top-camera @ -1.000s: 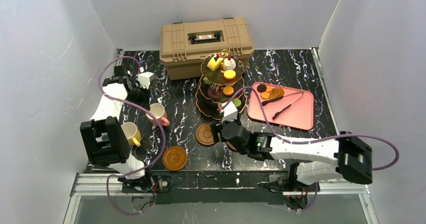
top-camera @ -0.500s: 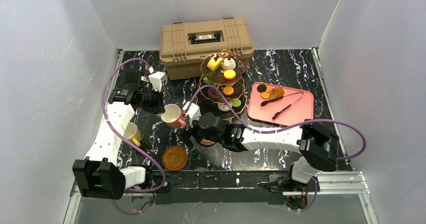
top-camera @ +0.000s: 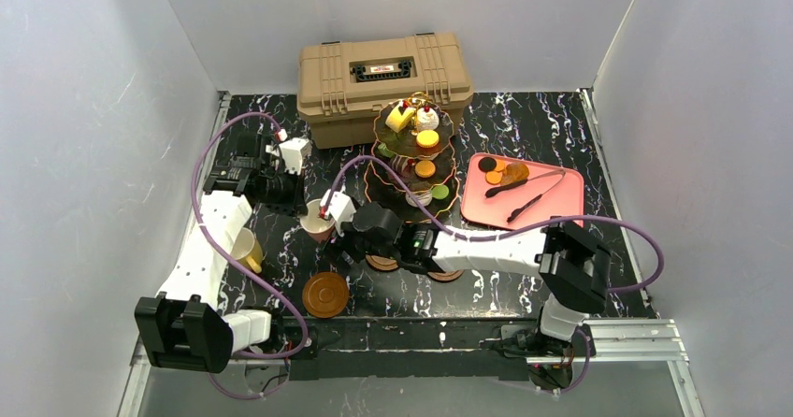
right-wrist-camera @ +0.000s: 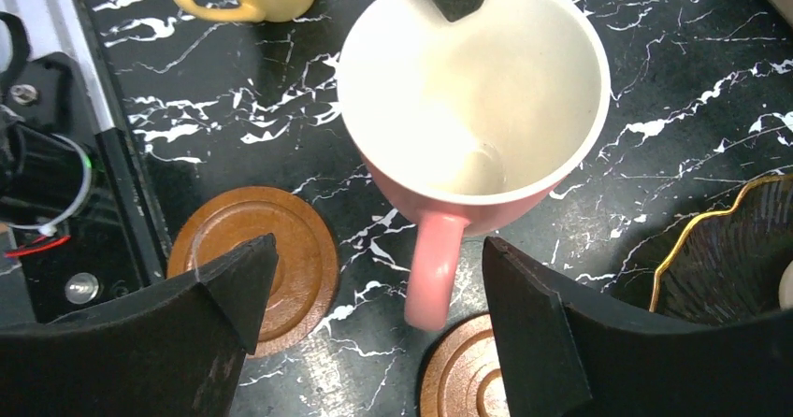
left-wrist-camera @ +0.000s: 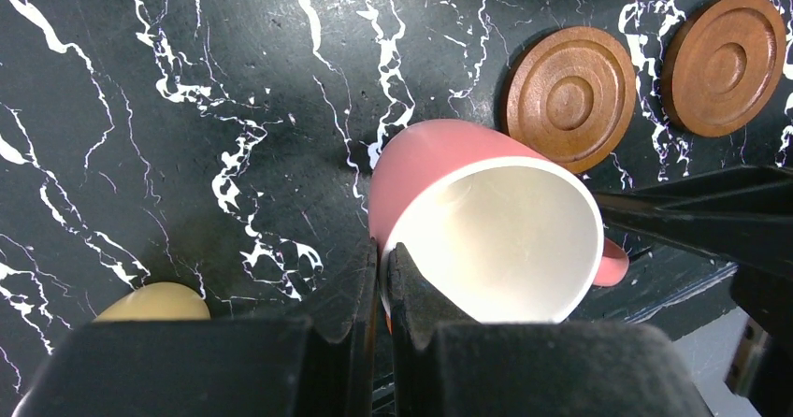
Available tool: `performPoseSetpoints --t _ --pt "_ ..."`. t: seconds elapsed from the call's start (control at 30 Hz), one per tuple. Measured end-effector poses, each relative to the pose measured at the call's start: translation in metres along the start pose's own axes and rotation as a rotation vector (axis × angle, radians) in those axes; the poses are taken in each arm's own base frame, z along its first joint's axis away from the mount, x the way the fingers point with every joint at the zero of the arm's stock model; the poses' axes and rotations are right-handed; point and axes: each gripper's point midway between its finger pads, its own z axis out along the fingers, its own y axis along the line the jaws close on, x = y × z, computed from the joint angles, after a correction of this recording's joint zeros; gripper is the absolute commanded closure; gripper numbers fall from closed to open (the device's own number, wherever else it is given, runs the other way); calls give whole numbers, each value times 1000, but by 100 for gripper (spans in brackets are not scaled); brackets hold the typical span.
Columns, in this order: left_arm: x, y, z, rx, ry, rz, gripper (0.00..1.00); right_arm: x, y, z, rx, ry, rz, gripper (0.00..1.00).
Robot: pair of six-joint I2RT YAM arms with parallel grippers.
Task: Serve the afternoon tea
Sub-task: Pick up the cup at the center of the board, then place the cup on the coaster.
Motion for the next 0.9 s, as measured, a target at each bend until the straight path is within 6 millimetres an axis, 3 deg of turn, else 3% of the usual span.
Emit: performPoseSetpoints --t 0.2,0.43,0.53,0.57,0.63,0.7,0.9 --pt "2 -3 -4 5 0 4 100 13 -7 11 33 48 -26 37" --pt "2 -5 -7 12 -5 13 100 16 -18 14 88 68 -23 99" --pt "0 -5 -8 13 -10 15 55 15 -22 14 109 65 -21 99" --pt "0 -8 -8 25 -11 13 35 15 -23 14 119 63 -20 99" --pt "-3 -15 -11 59 -19 24 12 21 -25 12 128 72 -16 99" --pt "-10 -23 -17 92 -36 26 3 34 -28 3 145 96 -10 99" --pt "-30 -34 -36 123 -95 48 2 67 -40 -56 206 139 38 99"
